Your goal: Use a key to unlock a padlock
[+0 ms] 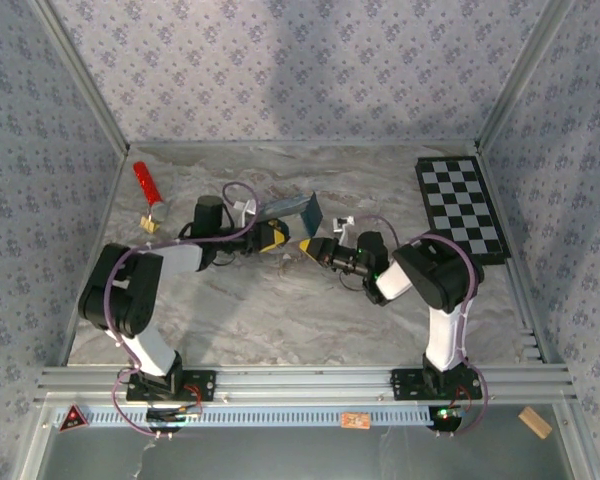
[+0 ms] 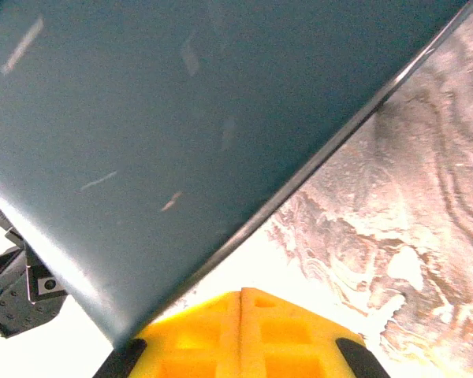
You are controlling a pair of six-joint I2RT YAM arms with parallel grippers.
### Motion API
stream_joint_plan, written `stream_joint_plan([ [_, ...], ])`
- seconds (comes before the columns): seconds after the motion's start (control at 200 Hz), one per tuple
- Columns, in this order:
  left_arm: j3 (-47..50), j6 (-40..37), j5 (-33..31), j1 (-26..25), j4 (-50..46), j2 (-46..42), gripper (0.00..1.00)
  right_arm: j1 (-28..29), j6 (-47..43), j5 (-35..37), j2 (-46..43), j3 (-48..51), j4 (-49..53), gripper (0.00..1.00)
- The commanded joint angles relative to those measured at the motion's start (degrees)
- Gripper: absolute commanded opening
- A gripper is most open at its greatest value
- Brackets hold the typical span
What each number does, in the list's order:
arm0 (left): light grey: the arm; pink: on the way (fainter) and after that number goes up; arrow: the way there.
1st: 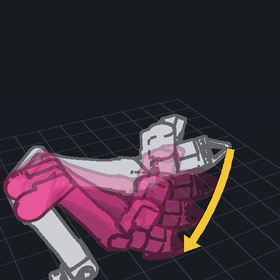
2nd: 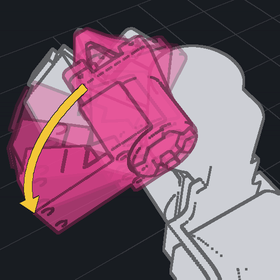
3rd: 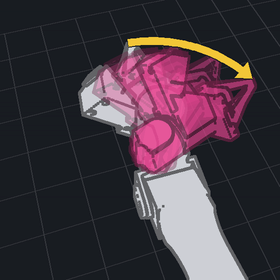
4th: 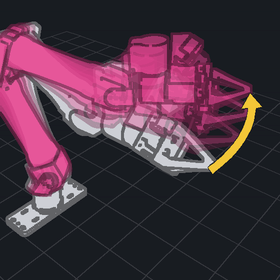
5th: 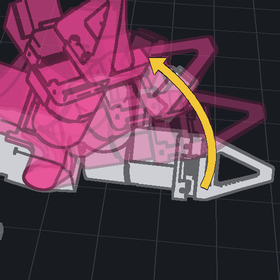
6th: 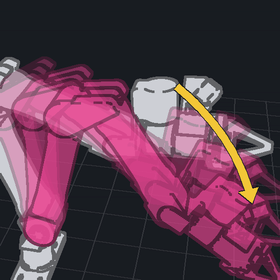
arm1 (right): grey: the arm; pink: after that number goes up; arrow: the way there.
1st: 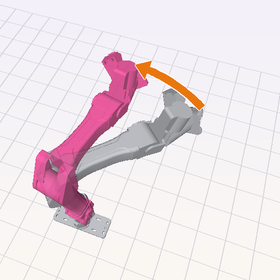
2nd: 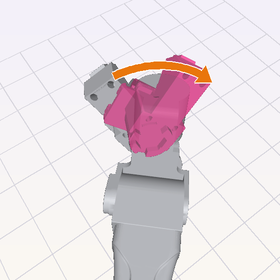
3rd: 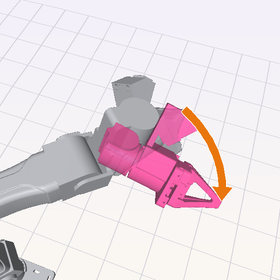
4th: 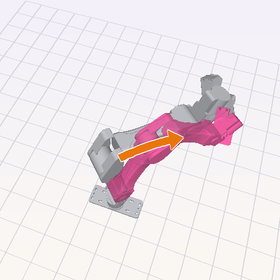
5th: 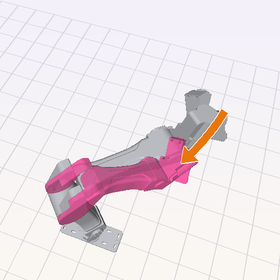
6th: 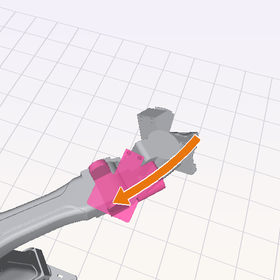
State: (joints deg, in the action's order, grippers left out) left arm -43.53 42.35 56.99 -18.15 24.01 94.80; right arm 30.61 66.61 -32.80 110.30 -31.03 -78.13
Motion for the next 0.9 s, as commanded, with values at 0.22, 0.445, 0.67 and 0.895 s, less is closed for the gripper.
stream_joint_plan([
  [0.22, -5.8, -17.8, -9.5, 0.3, -19.9, -4.4, 0.00, 0.9, -2.8, 0.9, 1.1, 2.9, -1.6, 0.20],
  [0.445, -4.8, -19.6, -13.4, 0.3, -21.9, -3.7, 0.00, -0.7, -5.7, 0.5, -4.3, 6.5, 4.5, 0.27],
  [0.67, -3.5, -20.3, -17.1, 0.4, -21.8, -2.3, 0.00, -2.0, -13.9, 2.5, -18.3, 7.6, 26.3, 0.36],
  [0.895, -2.6, -23.8, -23.8, 1.0, -27.7, -3.0, 0.00, -2.8, -30.1, 11.5, -36.9, -1.8, 69.4, 0.45],
])
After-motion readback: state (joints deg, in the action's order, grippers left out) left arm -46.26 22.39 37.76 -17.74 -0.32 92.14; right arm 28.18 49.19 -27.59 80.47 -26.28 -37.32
